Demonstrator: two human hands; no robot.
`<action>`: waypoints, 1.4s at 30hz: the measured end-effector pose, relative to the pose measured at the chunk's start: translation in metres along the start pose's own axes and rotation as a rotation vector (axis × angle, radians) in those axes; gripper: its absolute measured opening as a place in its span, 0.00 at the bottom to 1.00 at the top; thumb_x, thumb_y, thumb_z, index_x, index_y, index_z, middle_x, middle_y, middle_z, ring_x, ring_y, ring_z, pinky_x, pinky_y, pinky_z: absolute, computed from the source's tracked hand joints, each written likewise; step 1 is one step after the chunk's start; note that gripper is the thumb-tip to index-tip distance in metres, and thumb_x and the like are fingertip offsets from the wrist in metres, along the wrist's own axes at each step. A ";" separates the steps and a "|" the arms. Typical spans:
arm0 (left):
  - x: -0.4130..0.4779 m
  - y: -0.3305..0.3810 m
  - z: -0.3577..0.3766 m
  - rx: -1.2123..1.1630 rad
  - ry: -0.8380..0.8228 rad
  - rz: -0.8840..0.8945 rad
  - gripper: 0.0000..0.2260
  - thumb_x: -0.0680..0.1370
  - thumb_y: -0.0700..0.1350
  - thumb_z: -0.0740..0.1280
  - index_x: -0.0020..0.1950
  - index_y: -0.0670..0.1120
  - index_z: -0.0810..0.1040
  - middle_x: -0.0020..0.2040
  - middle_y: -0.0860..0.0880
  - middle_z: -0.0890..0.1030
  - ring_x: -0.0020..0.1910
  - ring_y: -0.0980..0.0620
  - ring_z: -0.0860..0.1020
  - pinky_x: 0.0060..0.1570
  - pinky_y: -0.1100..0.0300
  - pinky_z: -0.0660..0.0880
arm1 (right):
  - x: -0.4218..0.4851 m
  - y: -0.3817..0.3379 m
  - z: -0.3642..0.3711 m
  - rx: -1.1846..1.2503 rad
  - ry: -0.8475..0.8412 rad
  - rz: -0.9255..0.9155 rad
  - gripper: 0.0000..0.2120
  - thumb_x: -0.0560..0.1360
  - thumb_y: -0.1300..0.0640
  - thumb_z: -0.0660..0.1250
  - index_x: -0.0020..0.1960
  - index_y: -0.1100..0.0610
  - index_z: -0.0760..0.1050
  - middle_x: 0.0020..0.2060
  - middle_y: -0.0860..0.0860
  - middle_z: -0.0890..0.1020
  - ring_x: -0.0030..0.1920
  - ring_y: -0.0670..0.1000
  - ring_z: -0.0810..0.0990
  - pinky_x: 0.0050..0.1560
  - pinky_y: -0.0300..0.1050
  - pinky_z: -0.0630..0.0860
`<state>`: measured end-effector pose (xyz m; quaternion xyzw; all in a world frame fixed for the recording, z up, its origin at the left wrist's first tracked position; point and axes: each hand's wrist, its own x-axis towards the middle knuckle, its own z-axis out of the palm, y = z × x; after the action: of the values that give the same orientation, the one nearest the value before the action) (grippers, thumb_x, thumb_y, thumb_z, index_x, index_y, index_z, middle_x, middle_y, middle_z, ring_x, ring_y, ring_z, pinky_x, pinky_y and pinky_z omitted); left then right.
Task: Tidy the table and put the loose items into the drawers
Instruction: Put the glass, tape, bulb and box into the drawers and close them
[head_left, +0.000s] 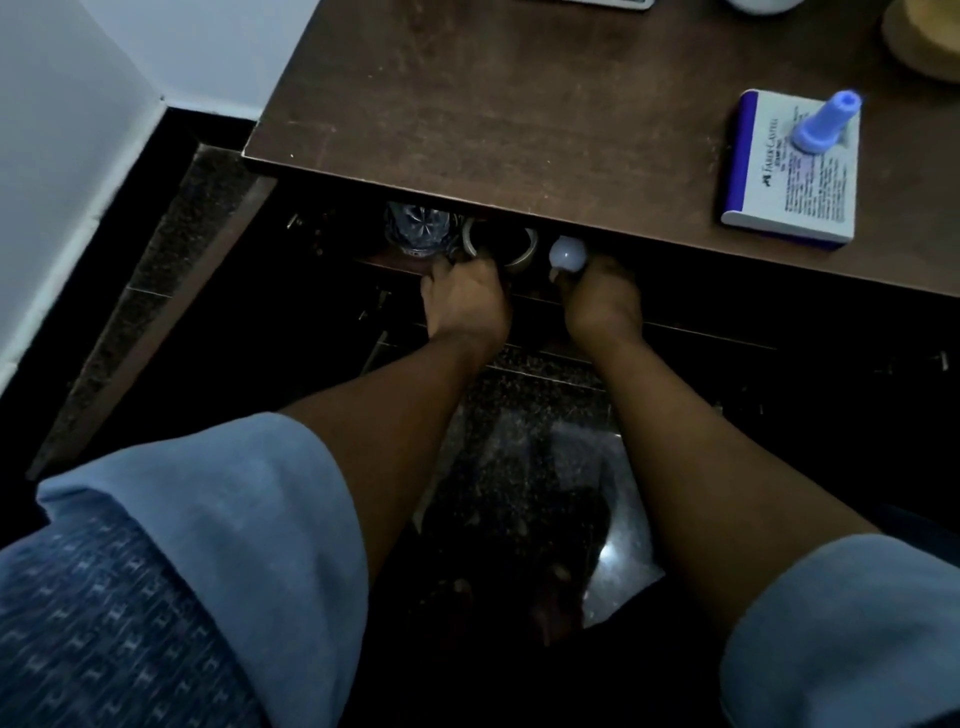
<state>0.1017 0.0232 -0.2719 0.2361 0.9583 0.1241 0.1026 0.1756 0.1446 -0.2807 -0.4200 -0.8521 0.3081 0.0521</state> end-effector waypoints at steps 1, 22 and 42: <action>-0.001 -0.001 0.000 -0.019 -0.001 0.001 0.10 0.81 0.46 0.64 0.59 0.43 0.78 0.57 0.37 0.83 0.67 0.35 0.70 0.60 0.44 0.70 | 0.001 0.000 -0.001 0.005 -0.009 -0.002 0.21 0.80 0.51 0.69 0.68 0.63 0.76 0.66 0.63 0.79 0.66 0.65 0.77 0.61 0.51 0.74; -0.056 0.011 -0.096 0.130 -0.203 0.388 0.23 0.79 0.49 0.67 0.74 0.48 0.71 0.69 0.41 0.78 0.67 0.36 0.74 0.64 0.42 0.76 | -0.054 -0.026 -0.104 -0.025 -0.351 -0.243 0.24 0.75 0.52 0.74 0.68 0.59 0.76 0.61 0.57 0.82 0.58 0.56 0.81 0.54 0.45 0.76; -0.071 0.109 -0.122 -0.059 0.001 0.604 0.26 0.81 0.53 0.65 0.78 0.48 0.68 0.78 0.42 0.69 0.75 0.40 0.68 0.73 0.45 0.68 | -0.055 -0.012 -0.230 0.053 0.348 -0.122 0.20 0.75 0.66 0.62 0.65 0.55 0.76 0.61 0.60 0.79 0.62 0.62 0.77 0.58 0.52 0.74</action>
<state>0.1788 0.0594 -0.1155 0.5070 0.8409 0.1767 0.0674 0.2831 0.2085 -0.0798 -0.4128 -0.8457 0.2493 0.2286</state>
